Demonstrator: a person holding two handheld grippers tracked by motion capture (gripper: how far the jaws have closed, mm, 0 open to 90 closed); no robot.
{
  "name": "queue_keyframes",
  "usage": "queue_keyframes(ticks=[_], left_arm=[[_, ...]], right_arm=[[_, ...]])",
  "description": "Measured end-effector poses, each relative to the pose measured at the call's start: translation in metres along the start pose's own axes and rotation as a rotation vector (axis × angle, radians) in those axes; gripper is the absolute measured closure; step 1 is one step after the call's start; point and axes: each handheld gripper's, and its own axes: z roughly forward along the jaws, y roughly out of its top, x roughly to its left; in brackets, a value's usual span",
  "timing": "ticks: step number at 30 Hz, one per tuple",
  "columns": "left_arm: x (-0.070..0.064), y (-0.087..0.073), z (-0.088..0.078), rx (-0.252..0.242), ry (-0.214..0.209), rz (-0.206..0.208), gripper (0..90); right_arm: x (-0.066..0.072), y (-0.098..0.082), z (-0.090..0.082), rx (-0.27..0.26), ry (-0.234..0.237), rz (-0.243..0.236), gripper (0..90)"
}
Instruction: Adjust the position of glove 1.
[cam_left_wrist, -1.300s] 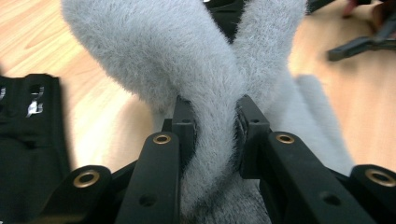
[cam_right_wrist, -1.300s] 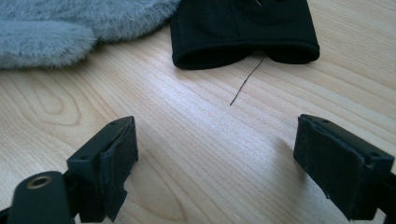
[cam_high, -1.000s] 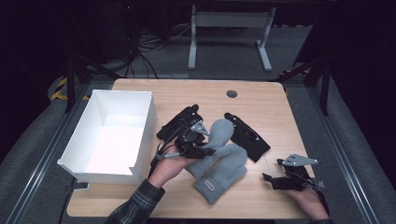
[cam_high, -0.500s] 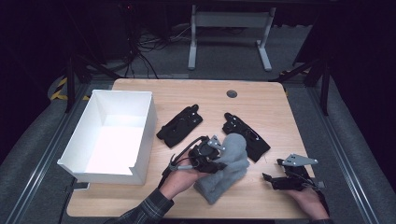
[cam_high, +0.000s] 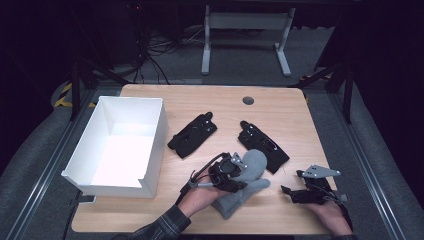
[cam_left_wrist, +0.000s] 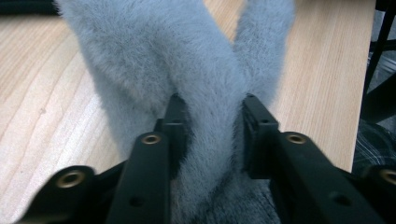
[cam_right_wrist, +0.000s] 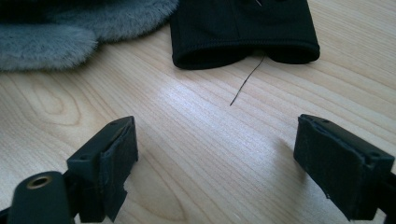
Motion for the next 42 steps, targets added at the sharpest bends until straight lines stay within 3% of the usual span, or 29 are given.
queue_keyframes(ticks=[2,7,15,21,24,36,42], left_arm=[[0.000,0.001,-0.002,-0.022,0.008,0.002,51.2],[0.005,0.005,-0.013,-0.055,0.012,0.003,35.3],[0.020,0.017,-0.021,-0.101,0.042,-0.008,19.8],[0.030,0.023,-0.013,-0.106,0.034,-0.021,14.1],[0.031,0.022,-0.002,-0.073,0.029,-0.026,12.4],[0.031,0.003,0.027,0.013,-0.014,-0.042,11.7],[0.033,-0.012,0.023,0.027,-0.016,-0.065,11.7]], right_arm=[[0.000,0.000,0.000,0.000,0.000,0.000,13.9],[0.000,0.000,0.000,0.000,0.000,0.000,13.9],[0.000,0.000,0.000,0.000,-0.001,-0.001,13.9],[0.000,0.000,0.000,0.000,-0.001,-0.001,13.9],[0.000,0.000,0.000,0.000,0.000,-0.001,13.9],[0.001,0.001,0.000,0.007,-0.001,-0.002,13.9],[0.001,0.000,0.000,0.004,0.001,-0.003,13.9]])
